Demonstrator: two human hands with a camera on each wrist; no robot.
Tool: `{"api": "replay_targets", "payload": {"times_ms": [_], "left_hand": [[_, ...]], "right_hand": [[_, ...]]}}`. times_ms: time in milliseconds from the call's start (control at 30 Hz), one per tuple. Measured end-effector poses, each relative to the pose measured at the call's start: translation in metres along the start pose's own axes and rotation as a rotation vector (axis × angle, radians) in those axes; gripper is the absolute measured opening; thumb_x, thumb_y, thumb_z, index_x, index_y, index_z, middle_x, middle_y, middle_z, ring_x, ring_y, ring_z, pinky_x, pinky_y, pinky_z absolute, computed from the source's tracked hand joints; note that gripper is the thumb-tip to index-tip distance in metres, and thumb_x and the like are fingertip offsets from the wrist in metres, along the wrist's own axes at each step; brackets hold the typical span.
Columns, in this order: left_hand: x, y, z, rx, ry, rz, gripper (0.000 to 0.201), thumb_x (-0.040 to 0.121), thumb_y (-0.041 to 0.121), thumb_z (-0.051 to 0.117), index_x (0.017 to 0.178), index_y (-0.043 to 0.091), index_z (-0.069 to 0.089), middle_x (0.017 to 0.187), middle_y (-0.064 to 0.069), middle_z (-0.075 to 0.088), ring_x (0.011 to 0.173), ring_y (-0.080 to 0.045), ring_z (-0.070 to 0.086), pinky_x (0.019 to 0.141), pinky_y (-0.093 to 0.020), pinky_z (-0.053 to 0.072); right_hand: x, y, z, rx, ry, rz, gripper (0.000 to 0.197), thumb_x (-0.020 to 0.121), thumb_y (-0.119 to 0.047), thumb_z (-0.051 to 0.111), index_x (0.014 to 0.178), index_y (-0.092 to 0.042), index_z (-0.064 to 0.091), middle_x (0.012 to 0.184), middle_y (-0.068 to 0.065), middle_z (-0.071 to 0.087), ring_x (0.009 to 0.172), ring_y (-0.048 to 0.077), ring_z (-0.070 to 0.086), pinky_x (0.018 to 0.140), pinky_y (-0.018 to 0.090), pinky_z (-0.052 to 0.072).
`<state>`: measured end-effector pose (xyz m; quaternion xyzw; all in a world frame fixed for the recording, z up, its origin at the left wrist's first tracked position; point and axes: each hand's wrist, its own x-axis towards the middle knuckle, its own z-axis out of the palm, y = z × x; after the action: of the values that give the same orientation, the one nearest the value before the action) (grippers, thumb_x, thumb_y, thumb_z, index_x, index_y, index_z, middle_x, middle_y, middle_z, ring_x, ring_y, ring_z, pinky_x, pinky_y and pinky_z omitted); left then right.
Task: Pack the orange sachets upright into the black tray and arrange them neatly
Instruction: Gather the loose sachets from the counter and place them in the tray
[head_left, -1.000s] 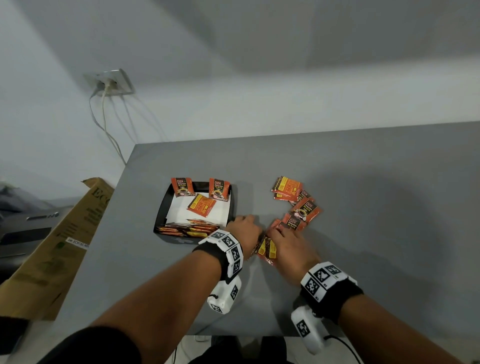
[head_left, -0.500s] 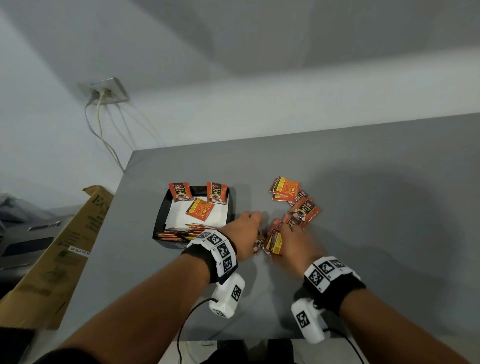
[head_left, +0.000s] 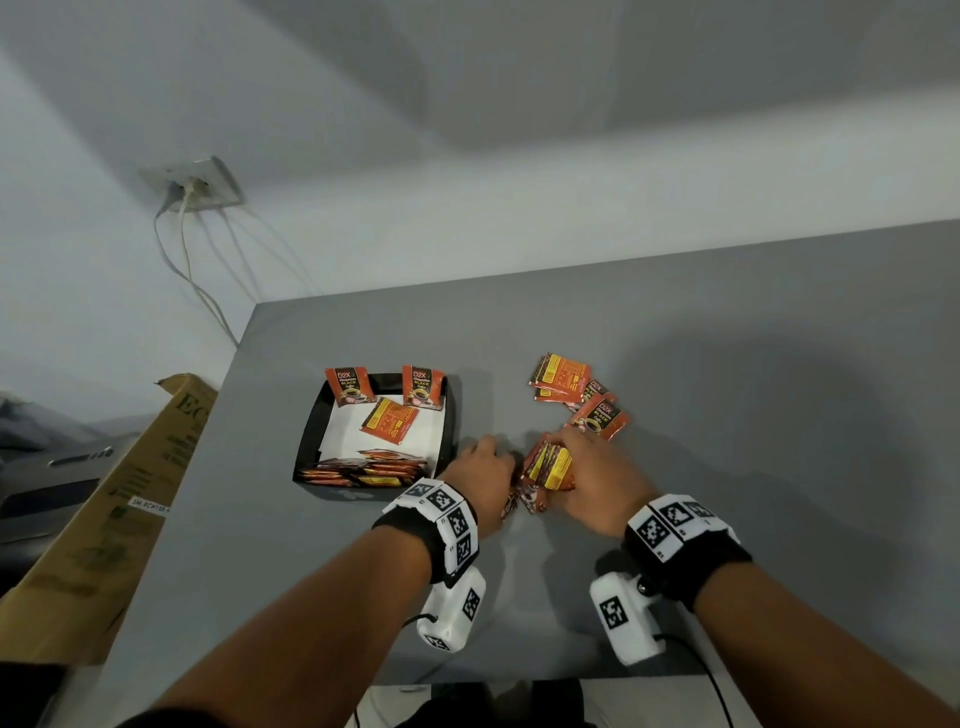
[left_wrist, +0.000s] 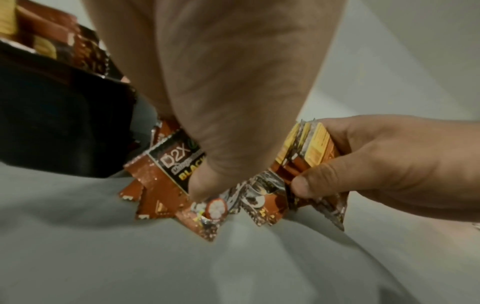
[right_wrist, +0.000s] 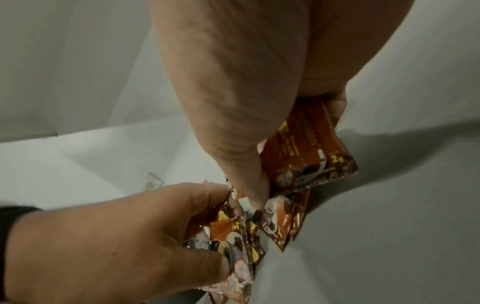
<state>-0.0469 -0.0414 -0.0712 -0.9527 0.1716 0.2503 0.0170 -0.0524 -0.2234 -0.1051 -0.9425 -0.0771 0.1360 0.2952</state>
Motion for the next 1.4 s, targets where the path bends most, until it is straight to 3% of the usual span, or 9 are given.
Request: {"api": "replay_targets", "payload": {"times_ms": [167,300,500,600,800,933,1100,1300,1400], "left_hand": [[-0.003,0.0,-0.001,0.037,0.025,0.028,0.061,0.087,0.013,0.065,0.144,0.012,0.042,0.14,-0.014,0.042,0.134,-0.034,0.038,0.112,-0.045,0.038],[-0.006,0.002,-0.007,0.106,0.053,0.046,0.057,0.088,0.021,0.064,0.141,0.014,0.042,0.136,-0.013,0.047,0.129,-0.034,0.043,0.109,-0.048,0.034],[0.004,0.005,-0.02,-0.087,0.011,-0.009,0.052,0.092,0.016,0.065,0.137,0.01,0.04,0.13,-0.014,0.047,0.117,-0.036,0.058,0.098,-0.046,0.05],[0.01,0.004,-0.018,-0.017,-0.022,0.004,0.047,0.091,0.01,0.067,0.133,0.007,0.047,0.13,-0.012,0.043,0.113,-0.03,0.056,0.099,-0.041,0.051],[0.014,0.003,-0.01,0.031,0.003,0.007,0.047,0.091,0.015,0.066,0.135,0.009,0.049,0.136,-0.015,0.045,0.13,-0.033,0.043,0.111,-0.038,0.035],[0.014,0.001,-0.004,-0.042,0.022,0.034,0.064,0.084,0.015,0.074,0.139,0.008,0.042,0.136,-0.014,0.05,0.128,-0.033,0.048,0.108,-0.037,0.037],[0.01,0.001,-0.003,-0.052,-0.001,-0.01,0.077,0.079,0.026,0.081,0.142,0.01,0.039,0.138,-0.014,0.048,0.129,-0.034,0.047,0.11,-0.043,0.042],[-0.003,0.004,-0.001,-0.044,-0.021,0.001,0.055,0.091,0.018,0.068,0.139,0.008,0.043,0.135,-0.014,0.045,0.123,-0.034,0.053,0.102,-0.047,0.049],[-0.003,0.003,-0.01,-0.17,0.002,0.022,0.044,0.091,0.015,0.064,0.131,0.008,0.047,0.127,-0.015,0.055,0.117,-0.032,0.057,0.099,-0.042,0.05]], "right_hand": [[0.008,-0.003,0.017,-0.154,-0.024,0.005,0.082,0.073,-0.041,0.082,0.143,-0.027,0.041,0.133,0.004,0.05,0.12,0.025,0.051,0.102,0.039,0.046],[0.01,-0.001,0.027,-0.192,0.031,-0.028,0.081,0.07,-0.045,0.081,0.138,-0.025,0.044,0.129,0.003,0.044,0.117,0.026,0.049,0.1,0.04,0.046],[0.015,-0.002,0.026,-0.162,0.003,-0.039,0.08,0.068,-0.053,0.074,0.136,-0.031,0.039,0.128,0.005,0.047,0.115,0.03,0.05,0.099,0.043,0.045],[0.013,-0.004,0.021,-0.16,-0.025,-0.034,0.069,0.069,-0.05,0.075,0.128,-0.03,0.045,0.124,0.007,0.046,0.113,0.031,0.049,0.098,0.043,0.044],[0.0,-0.003,0.009,-0.002,0.037,-0.064,0.054,0.076,-0.025,0.081,0.121,-0.022,0.052,0.118,0.0,0.057,0.106,0.022,0.056,0.09,0.034,0.047],[0.006,0.005,-0.015,0.128,0.005,-0.017,0.053,0.067,-0.031,0.088,0.108,-0.025,0.055,0.1,-0.008,0.064,0.09,0.011,0.062,0.084,0.038,0.054],[0.015,0.0,-0.016,-0.106,-0.123,-0.089,0.07,0.073,-0.031,0.083,0.134,-0.021,0.051,0.122,0.002,0.058,0.112,0.021,0.056,0.099,0.036,0.046],[0.012,0.0,0.002,-0.213,-0.083,-0.065,0.086,0.071,-0.048,0.082,0.142,-0.022,0.042,0.134,0.004,0.045,0.126,0.026,0.041,0.109,0.042,0.037],[0.009,-0.001,0.001,-0.189,-0.042,-0.105,0.072,0.074,-0.045,0.08,0.134,-0.022,0.046,0.129,0.001,0.053,0.121,0.024,0.045,0.105,0.041,0.04]]}}
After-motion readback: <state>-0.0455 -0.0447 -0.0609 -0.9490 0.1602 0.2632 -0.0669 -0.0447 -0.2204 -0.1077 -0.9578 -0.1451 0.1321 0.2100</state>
